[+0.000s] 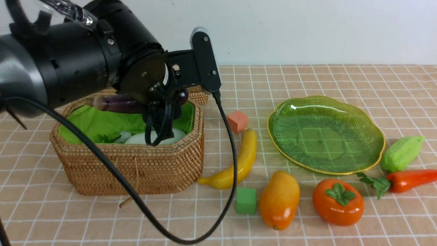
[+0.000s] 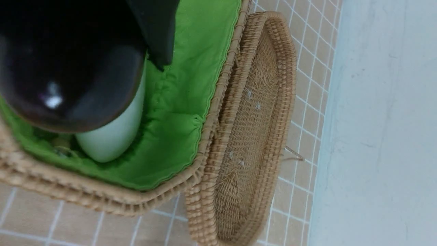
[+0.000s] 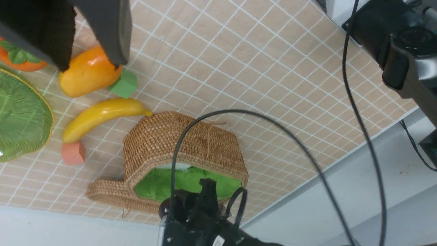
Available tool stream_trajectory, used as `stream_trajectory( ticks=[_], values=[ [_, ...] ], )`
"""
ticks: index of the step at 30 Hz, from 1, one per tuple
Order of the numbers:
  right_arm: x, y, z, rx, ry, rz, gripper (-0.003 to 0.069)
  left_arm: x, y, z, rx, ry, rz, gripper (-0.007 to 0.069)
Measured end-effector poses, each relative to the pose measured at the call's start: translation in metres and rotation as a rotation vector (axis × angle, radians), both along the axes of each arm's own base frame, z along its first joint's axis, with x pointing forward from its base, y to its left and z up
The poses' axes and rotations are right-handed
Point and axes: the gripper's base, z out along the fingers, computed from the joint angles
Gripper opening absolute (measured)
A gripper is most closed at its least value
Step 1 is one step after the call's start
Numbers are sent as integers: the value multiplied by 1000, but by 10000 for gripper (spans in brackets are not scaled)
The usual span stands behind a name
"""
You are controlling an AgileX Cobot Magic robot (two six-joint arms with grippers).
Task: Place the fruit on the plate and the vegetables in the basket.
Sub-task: Use the left arm to grab an eggplant and put it into the left basket, then use the left arm to grab a banana and put it into the right plate
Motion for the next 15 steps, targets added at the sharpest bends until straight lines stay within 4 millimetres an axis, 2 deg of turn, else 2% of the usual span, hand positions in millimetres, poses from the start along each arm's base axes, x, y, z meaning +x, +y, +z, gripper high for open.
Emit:
stream_trajectory(
  ticks=[1, 3, 6, 9, 11, 12, 15],
  values=[
    [0, 0, 0, 1, -1, 0, 192, 1, 0, -1, -1, 1, 0, 424],
    [0, 0, 0, 3, 2, 3, 192, 7, 3, -6, -16, 7, 28, 541],
    [0, 1, 0, 5, 3, 5, 192, 7, 3, -5, -31, -1, 31, 639],
    [0, 0, 0, 5, 6, 3, 192, 5, 2, -7, -89, 29, 78, 658],
    [-2, -1, 1, 2, 10, -5, 193, 1, 0, -8, -174, 78, 143, 643],
    [-3, -4, 4, -2, 9, -28, 195, -4, -5, -11, -260, 130, 207, 601],
    [-7, -15, 12, -6, 22, -118, 199, -23, -36, -5, -455, 255, 293, 395]
  ],
)
